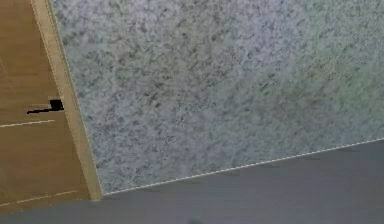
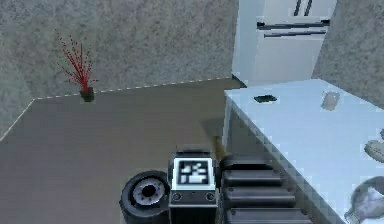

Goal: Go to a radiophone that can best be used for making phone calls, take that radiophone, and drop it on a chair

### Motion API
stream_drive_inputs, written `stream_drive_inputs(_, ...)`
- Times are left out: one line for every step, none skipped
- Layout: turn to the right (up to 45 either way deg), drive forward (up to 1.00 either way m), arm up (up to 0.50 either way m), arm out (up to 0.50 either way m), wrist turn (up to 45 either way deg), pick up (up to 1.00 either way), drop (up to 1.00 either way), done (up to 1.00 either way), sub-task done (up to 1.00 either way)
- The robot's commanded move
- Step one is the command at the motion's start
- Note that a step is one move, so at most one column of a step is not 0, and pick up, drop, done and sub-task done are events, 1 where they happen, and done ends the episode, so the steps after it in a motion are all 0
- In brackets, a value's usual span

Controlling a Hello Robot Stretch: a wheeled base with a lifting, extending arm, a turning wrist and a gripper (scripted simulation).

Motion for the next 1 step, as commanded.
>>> stream_drive_inputs(-45.0,0.00,0.00,0.00,0.0,0.00,0.00,0.00,0.00)
